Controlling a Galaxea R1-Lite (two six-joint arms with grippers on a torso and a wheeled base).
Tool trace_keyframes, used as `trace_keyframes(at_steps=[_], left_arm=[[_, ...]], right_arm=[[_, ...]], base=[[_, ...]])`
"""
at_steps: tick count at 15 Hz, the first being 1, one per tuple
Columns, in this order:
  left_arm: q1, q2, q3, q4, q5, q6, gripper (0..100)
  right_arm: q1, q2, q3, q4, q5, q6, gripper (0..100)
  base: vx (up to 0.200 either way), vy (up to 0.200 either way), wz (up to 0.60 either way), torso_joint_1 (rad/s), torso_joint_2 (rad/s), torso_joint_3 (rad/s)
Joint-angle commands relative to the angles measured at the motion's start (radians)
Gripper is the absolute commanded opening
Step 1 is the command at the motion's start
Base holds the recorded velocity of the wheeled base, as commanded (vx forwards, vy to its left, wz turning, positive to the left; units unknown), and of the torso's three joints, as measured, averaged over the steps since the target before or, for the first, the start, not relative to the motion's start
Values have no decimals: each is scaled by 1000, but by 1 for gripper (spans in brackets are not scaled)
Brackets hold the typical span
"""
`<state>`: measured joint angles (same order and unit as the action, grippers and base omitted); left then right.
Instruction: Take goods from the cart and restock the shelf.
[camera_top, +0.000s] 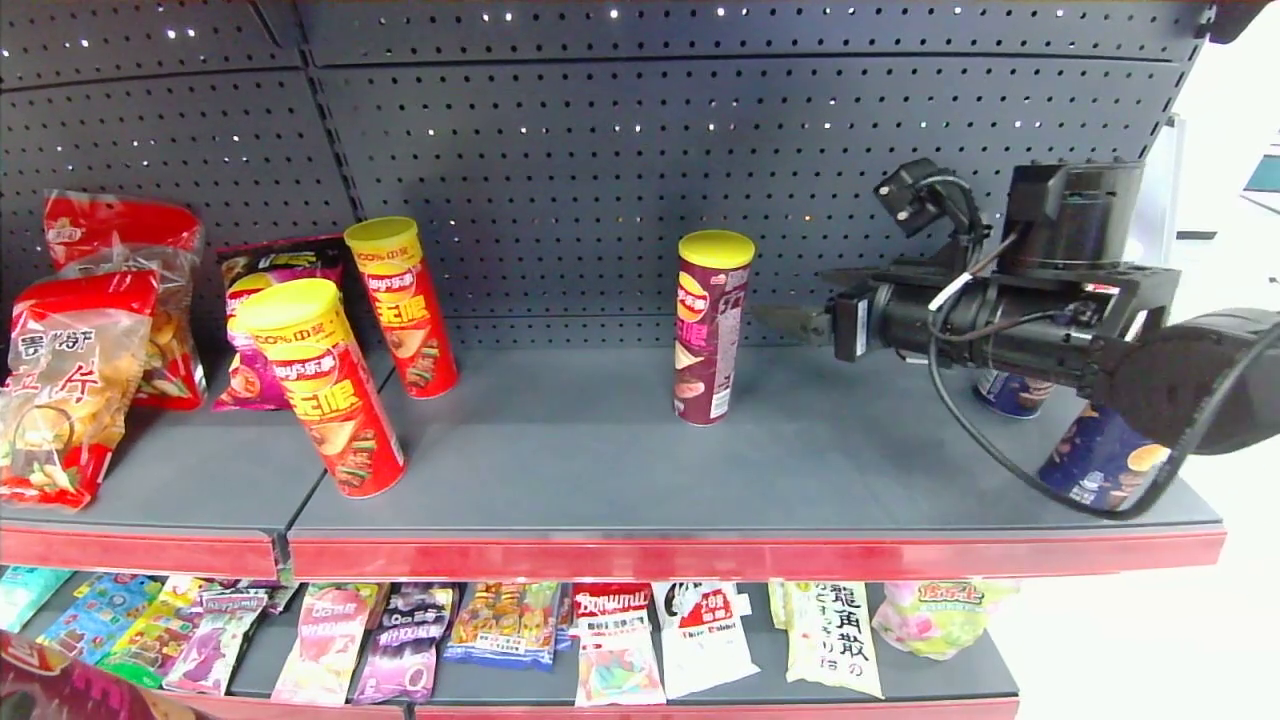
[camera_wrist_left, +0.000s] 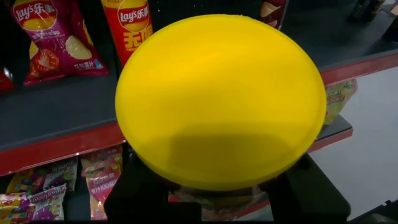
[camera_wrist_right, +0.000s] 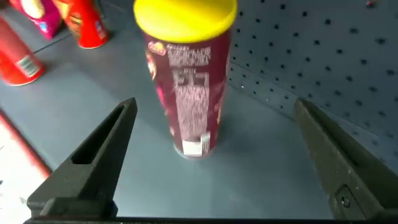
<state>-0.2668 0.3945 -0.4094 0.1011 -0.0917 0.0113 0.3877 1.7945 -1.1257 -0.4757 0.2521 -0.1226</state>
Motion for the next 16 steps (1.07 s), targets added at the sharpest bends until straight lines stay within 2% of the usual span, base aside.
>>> trace_keyframes(at_steps=[1, 4, 10, 16], left_arm=[[0, 0, 1, 0, 1, -1, 0], [0, 3, 3, 2, 4, -1, 0], [0, 0, 6, 0, 3, -1, 0], [0, -2, 21, 2, 3, -16, 0]], right_arm=[[20, 91, -54, -1, -14, 0, 100], [74, 115, -98, -1, -42, 38, 100], [73, 163, -140, -3, -47, 41, 100], [96, 244, -249, -3, -59, 41, 100]], base=[[0, 0, 0, 0, 0, 0], [0, 0, 0, 0, 0, 0], [0, 0, 0, 0, 0, 0], [0, 0, 0, 0, 0, 0]])
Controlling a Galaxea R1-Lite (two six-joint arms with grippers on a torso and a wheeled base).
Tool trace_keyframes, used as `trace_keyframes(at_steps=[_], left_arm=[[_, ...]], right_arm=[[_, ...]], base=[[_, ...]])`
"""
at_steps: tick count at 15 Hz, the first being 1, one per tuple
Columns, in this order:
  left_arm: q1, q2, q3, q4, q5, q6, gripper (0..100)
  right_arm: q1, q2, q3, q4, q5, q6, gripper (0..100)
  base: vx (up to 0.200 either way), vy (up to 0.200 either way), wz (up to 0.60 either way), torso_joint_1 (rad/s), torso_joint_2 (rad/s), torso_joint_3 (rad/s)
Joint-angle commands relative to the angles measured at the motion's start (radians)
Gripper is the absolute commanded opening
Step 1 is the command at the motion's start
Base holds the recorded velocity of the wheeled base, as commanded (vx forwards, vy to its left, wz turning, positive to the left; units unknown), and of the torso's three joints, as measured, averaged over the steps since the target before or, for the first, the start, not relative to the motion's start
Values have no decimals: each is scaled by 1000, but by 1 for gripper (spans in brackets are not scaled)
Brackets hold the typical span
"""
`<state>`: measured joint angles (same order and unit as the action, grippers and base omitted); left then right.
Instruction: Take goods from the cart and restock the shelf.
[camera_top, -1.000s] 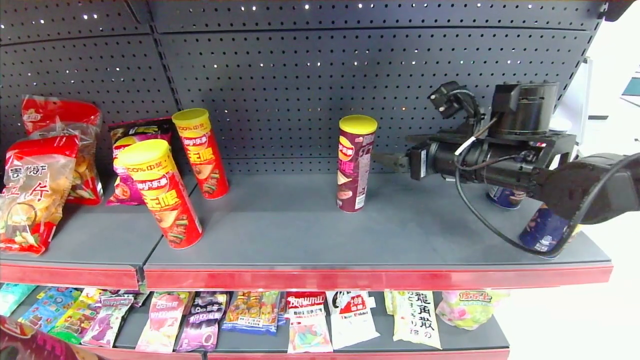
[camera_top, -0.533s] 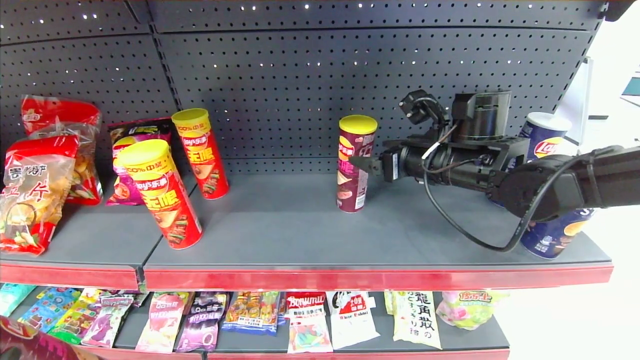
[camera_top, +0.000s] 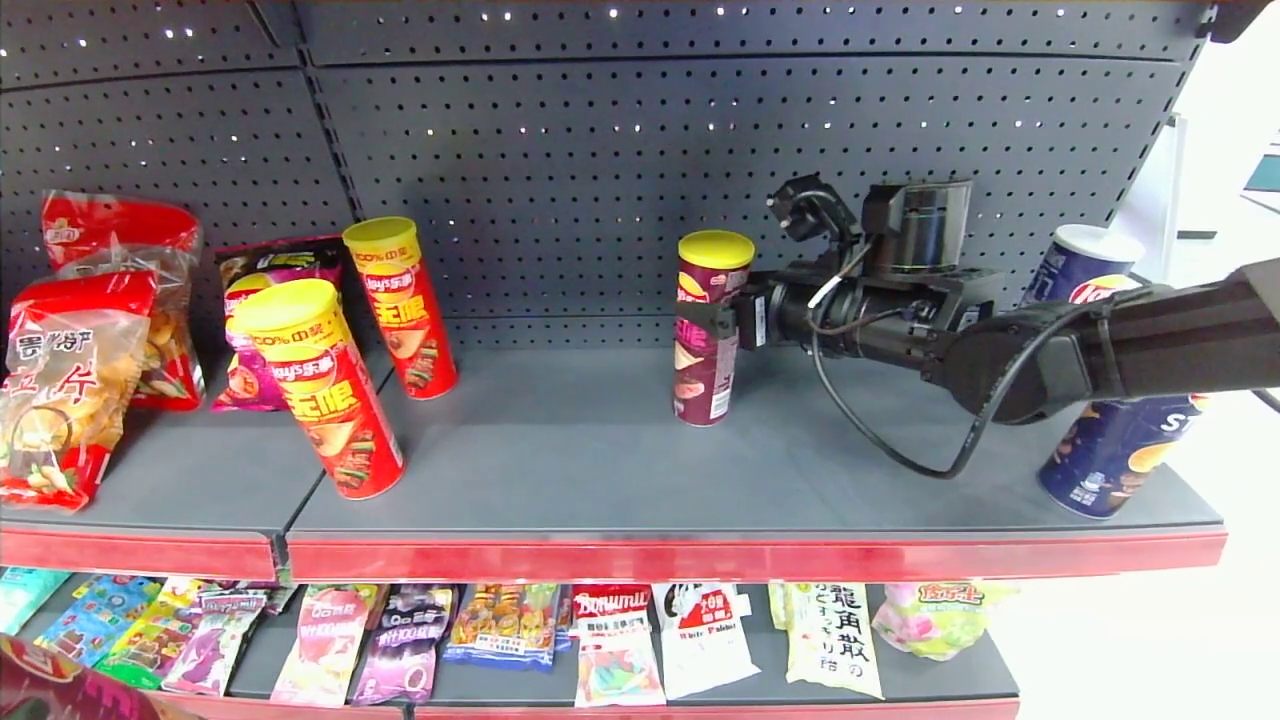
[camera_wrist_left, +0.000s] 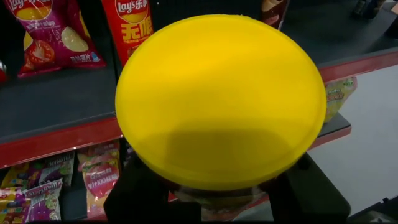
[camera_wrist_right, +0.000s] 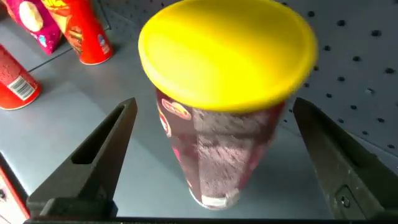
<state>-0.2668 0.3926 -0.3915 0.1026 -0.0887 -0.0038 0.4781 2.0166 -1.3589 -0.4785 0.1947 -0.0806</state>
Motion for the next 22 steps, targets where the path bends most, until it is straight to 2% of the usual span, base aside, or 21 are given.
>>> trace_keyframes(at_steps=[1, 7, 8, 14, 18, 20, 22], left_arm=[[0, 0, 5, 0, 1, -1, 0], [0, 2, 11, 2, 0, -4, 0], [0, 0, 11, 2, 0, -10, 0], [0, -14, 37, 0, 0, -16, 0], [0, -4, 14, -3, -2, -16, 0], [0, 2, 14, -3, -5, -16, 0], [0, 11, 11, -4, -6, -16, 0]], right_arm=[[5, 31, -23, 0, -3, -1, 100], [8, 100, -114, 1, -1, -2, 100], [8, 103, -115, 1, 0, -2, 0], [7, 33, -83, 0, 57, -7, 0], [19, -137, 103, 0, 177, -73, 0], [16, -194, 185, 0, 293, -108, 0], [11, -200, 230, -2, 328, -123, 0]], base=[[0, 0, 0, 0, 0, 0], [0, 0, 0, 0, 0, 0], [0, 0, 0, 0, 0, 0], [0, 0, 0, 0, 0, 0], [0, 0, 0, 0, 0, 0], [0, 0, 0, 0, 0, 0], [0, 0, 0, 0, 0, 0]])
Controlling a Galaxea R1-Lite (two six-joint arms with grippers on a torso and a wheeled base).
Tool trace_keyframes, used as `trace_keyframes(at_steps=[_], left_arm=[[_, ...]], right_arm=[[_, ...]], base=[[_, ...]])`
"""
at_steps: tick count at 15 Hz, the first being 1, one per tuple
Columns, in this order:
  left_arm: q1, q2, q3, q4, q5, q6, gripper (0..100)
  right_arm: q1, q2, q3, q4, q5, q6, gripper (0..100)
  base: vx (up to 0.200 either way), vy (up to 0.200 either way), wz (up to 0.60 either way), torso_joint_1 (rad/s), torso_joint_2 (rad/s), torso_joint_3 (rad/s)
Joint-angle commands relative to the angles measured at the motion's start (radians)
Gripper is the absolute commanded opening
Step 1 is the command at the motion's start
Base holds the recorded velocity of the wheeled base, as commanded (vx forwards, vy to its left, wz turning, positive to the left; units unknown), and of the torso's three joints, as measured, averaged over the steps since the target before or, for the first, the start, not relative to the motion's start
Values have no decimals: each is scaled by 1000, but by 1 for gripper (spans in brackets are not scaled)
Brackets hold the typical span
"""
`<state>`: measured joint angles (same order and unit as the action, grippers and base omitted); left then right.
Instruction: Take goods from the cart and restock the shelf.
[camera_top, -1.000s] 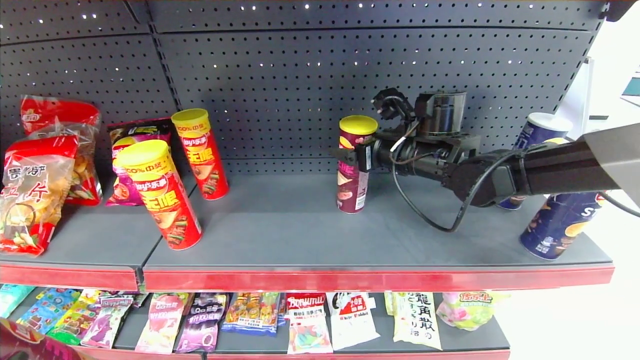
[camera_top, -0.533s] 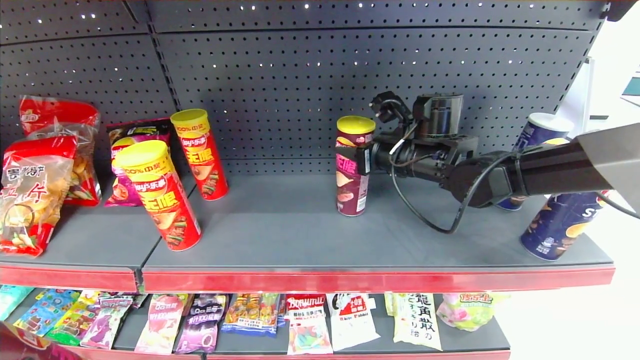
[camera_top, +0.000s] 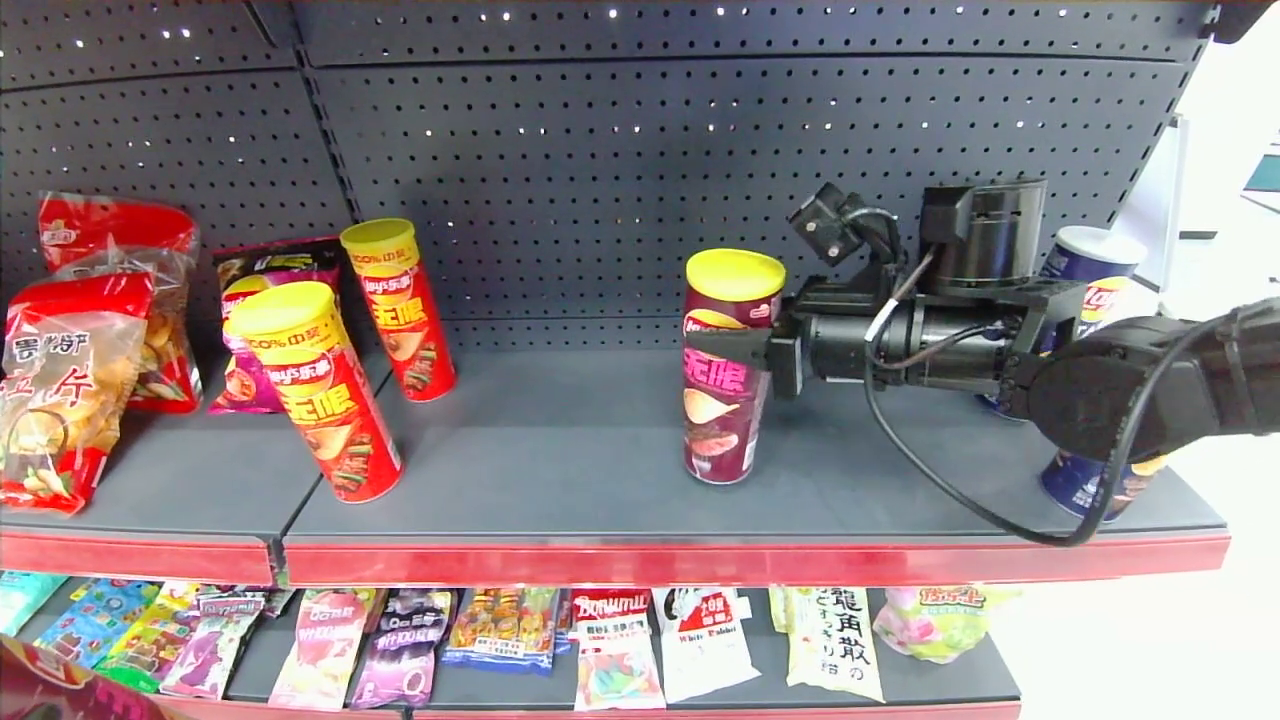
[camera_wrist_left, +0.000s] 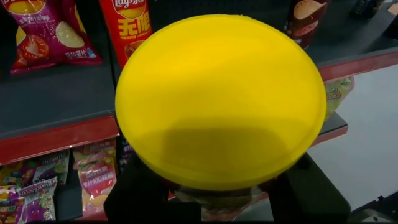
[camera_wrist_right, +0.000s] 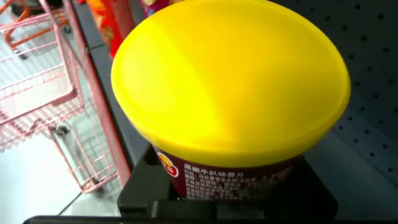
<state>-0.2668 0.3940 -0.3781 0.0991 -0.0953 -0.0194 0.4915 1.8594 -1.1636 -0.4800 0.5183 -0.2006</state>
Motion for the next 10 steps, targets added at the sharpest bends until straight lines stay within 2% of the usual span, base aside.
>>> trace_keyframes(at_steps=[1, 6, 10], left_arm=[[0, 9, -2, -1, 0, -1, 0], [0, 2, 2, 1, 2, -1, 0], [-2, 6, 1, 1, 0, -1, 0]], right_arm=[[-4, -43, 50, -9, 23, -16, 0], [13, 12, 117, -163, 42, -63, 0], [27, 14, 128, -164, 88, -52, 0]], base=[[0, 0, 0, 0, 0, 0], [0, 0, 0, 0, 0, 0], [0, 0, 0, 0, 0, 0]])
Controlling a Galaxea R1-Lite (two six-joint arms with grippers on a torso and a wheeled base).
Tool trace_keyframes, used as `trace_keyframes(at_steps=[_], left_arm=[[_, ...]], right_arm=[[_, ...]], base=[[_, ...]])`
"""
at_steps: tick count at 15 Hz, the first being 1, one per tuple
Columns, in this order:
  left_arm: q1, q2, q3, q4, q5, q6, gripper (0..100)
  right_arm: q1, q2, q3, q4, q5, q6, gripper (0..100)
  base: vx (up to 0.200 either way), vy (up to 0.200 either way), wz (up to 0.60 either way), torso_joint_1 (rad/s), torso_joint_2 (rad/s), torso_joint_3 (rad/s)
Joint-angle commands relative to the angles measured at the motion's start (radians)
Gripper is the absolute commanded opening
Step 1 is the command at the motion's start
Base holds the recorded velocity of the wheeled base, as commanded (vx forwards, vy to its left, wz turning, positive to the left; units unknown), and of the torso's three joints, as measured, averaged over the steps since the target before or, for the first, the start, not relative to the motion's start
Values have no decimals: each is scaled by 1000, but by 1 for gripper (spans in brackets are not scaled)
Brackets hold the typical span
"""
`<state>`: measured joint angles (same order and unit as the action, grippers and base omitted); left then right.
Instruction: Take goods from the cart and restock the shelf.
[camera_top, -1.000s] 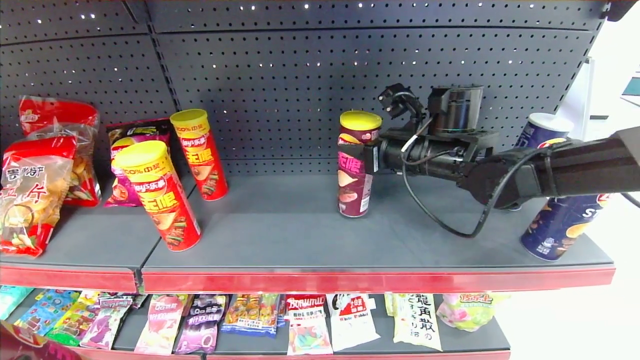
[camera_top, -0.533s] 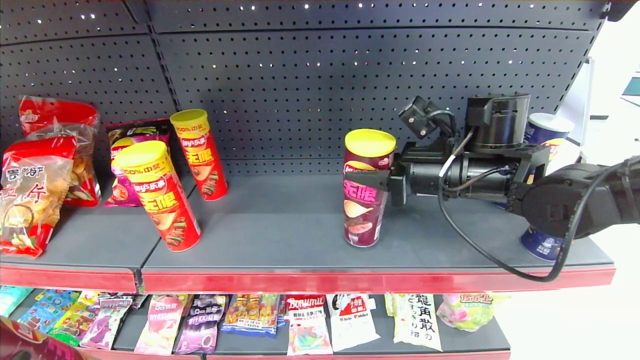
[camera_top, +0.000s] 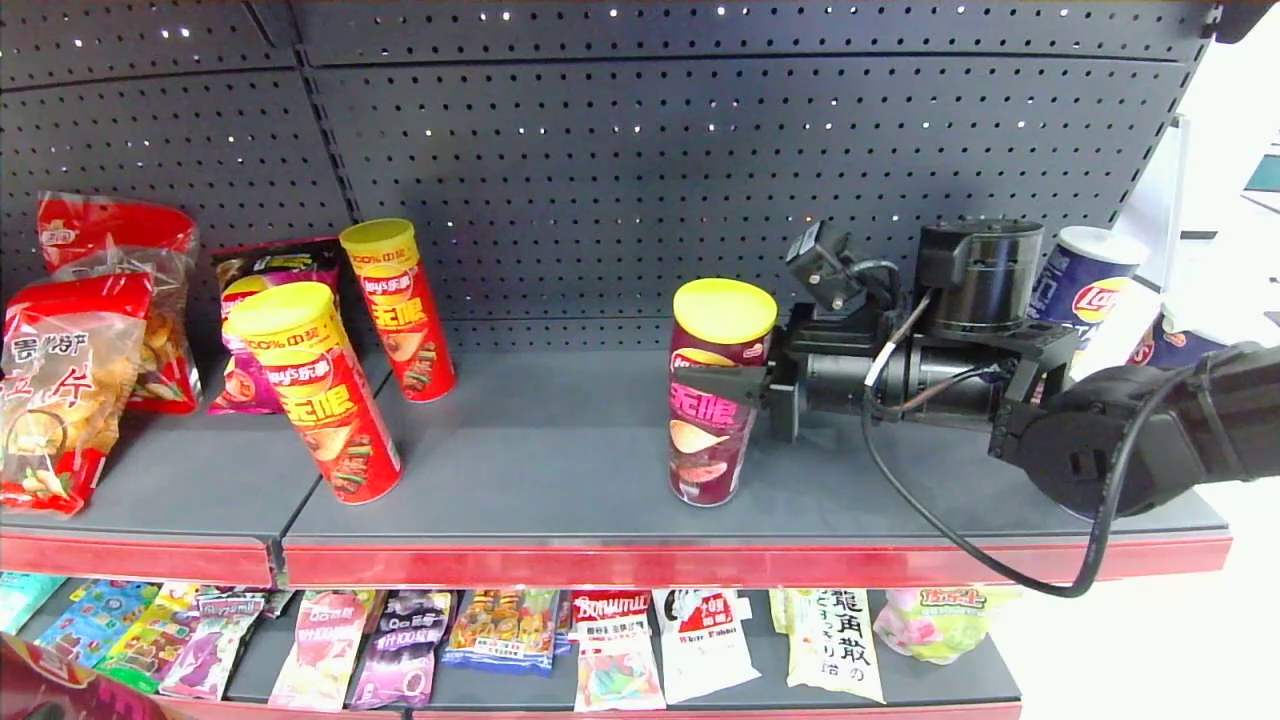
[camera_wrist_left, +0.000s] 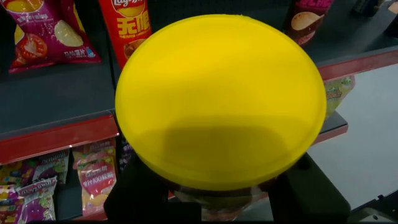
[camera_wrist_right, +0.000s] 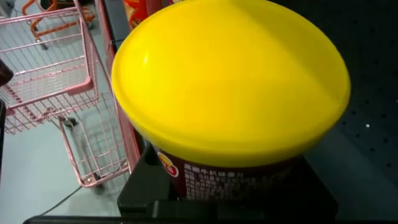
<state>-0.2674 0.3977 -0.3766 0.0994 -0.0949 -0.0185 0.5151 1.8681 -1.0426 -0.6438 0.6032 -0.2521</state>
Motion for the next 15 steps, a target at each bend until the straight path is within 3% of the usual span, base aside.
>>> trace_keyframes(at_steps=[1, 15], left_arm=[[-1, 3, 1, 0, 0, 0, 0], [-3, 4, 7, 0, -3, 0, 0]], right_arm=[[5, -1, 26, 0, 6, -3, 0], [13, -32, 90, 3, 43, 24, 0]], base=[[0, 0, 0, 0, 0, 0], [0, 0, 0, 0, 0, 0]])
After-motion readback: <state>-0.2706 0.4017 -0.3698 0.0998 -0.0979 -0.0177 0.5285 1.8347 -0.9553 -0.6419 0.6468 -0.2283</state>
